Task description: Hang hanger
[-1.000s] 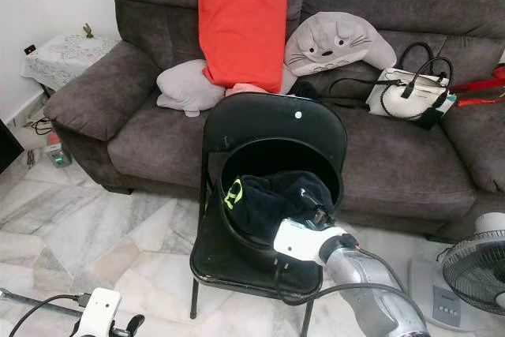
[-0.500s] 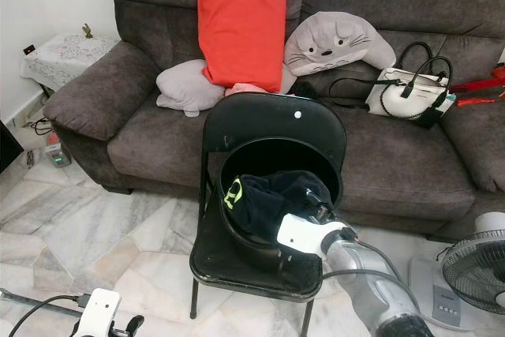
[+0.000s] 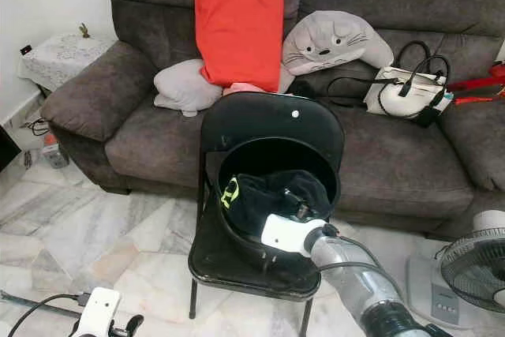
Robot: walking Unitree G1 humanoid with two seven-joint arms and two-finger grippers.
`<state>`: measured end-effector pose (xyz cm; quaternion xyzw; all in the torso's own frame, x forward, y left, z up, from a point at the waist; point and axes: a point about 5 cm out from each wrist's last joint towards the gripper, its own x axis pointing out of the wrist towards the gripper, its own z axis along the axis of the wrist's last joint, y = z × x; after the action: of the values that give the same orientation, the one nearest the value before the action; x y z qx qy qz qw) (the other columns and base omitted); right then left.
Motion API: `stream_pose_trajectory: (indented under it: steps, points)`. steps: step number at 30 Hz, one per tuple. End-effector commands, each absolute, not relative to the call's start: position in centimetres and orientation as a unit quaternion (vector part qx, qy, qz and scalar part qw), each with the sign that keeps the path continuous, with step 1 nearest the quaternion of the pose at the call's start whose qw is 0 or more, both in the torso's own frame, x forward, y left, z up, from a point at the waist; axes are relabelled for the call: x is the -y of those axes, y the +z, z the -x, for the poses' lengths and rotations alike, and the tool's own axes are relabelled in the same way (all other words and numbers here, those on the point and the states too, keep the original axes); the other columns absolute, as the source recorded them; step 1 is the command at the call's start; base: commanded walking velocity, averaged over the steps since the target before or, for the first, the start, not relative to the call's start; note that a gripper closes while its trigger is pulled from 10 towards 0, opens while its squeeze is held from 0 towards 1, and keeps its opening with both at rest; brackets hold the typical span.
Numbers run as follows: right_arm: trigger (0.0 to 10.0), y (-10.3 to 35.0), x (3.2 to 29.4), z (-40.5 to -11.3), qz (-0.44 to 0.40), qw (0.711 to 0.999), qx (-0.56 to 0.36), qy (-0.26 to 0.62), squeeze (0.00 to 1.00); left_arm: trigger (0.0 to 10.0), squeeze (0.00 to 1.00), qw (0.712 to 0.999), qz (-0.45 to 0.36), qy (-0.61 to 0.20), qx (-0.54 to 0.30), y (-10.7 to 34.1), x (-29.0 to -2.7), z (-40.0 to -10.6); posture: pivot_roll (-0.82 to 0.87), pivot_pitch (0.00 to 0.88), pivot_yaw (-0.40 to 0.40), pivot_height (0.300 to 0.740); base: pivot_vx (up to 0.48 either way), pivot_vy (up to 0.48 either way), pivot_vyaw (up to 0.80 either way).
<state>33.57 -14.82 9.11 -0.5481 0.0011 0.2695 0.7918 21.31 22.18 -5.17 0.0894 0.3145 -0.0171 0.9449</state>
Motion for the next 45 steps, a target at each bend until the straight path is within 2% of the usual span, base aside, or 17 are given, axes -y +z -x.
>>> stream_pose_trajectory:
  steps: [1,16,23,29,35,43,45]
  points:
    - [10.0,9.7,14.5,-33.9,0.546,0.793,0.016,0.270,0.00,10.0,0.00,0.940,-0.091,-0.014,-0.328,-5.6,-22.4,-20.7,-0.06,0.107,0.023,0.740,0.000,0.000,0.00]
    - [10.0,12.3,14.0,-34.8,0.531,0.807,0.092,0.242,0.00,10.0,0.00,0.938,-0.092,-0.013,-0.333,-5.7,-22.6,-20.4,-0.06,0.108,0.026,0.740,0.000,0.000,0.00]
    - [10.0,13.0,13.1,-34.7,0.479,0.832,0.108,0.258,0.00,10.0,0.00,0.938,-0.093,-0.015,-0.333,-5.6,-22.4,-20.6,-0.06,0.107,0.025,0.740,0.000,0.000,0.00]
    - [10.0,12.0,12.5,-34.2,0.406,0.867,0.069,0.280,0.00,10.0,0.00,0.938,-0.092,-0.017,-0.334,-5.6,-22.3,-20.7,-0.06,0.108,0.024,0.740,0.000,0.000,0.00]
    - [10.0,10.5,12.4,-33.3,0.363,0.880,0.025,0.306,0.00,10.0,0.00,0.938,-0.092,-0.017,-0.335,-5.7,-22.5,-20.5,-0.06,0.107,0.025,0.740,0.000,0.000,0.00]
    - [10.0,10.5,13.6,-33.0,0.322,0.902,-0.010,0.288,0.00,10.0,0.00,0.938,-0.093,-0.017,-0.334,-5.6,-22.5,-20.5,-0.07,0.107,0.025,0.740,0.000,0.000,0.00]
    - [10.0,10.4,13.6,-32.8,0.289,0.911,-0.028,0.292,0.00,10.0,0.00,0.938,-0.092,-0.019,-0.333,-5.6,-22.4,-20.7,-0.07,0.109,0.026,0.740,0.000,0.000,0.00]
